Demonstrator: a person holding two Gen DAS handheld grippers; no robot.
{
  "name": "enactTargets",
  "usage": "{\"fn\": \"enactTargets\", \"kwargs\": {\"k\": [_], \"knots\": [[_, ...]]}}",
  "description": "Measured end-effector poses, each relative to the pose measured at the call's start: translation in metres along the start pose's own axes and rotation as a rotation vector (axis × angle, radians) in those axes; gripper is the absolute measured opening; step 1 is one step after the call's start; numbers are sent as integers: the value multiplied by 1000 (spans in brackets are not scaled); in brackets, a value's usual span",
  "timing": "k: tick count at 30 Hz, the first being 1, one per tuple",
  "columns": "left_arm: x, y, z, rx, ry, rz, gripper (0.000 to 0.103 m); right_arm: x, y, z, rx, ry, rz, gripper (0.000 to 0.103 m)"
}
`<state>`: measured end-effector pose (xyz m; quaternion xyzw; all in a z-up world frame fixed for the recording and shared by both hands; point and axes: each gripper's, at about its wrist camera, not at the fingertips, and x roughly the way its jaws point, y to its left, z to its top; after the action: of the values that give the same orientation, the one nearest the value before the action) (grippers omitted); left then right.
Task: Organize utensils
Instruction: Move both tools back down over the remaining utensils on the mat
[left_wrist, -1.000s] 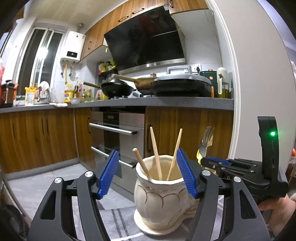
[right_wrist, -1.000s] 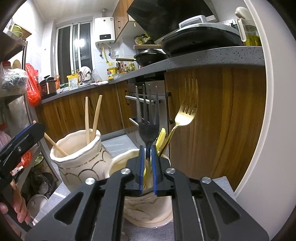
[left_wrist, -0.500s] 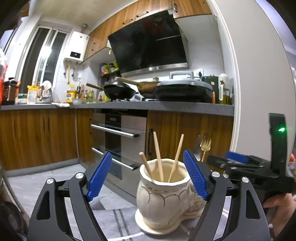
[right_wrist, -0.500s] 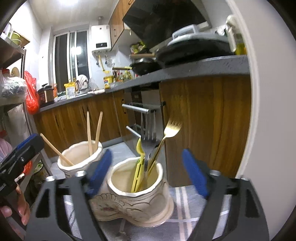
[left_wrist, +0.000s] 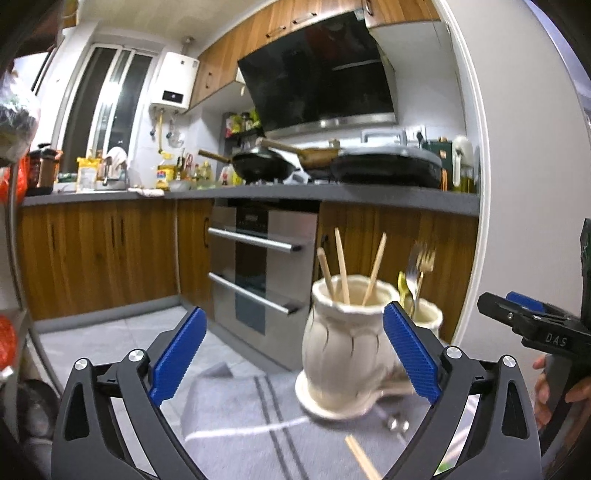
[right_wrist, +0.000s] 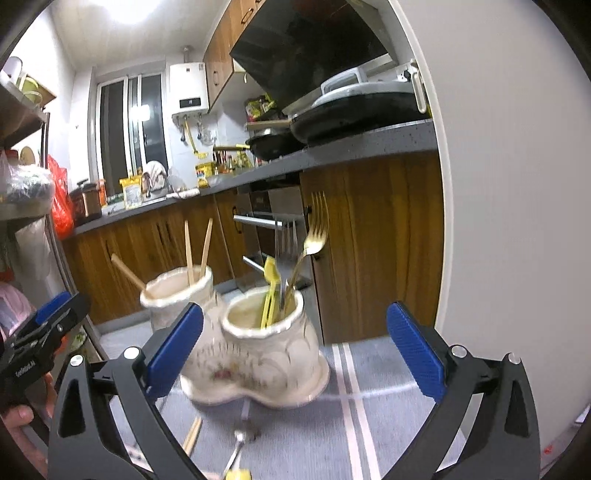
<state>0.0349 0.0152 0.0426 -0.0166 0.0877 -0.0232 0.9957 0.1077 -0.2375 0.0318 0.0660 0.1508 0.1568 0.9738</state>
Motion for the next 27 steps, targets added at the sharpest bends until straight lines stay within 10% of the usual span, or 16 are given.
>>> {"fn": "enactTargets", "kwargs": {"k": [27], "knots": [[7,-35,-93,100,611,-21,83,-25,-9,-53,55,162,-21,98]]}}
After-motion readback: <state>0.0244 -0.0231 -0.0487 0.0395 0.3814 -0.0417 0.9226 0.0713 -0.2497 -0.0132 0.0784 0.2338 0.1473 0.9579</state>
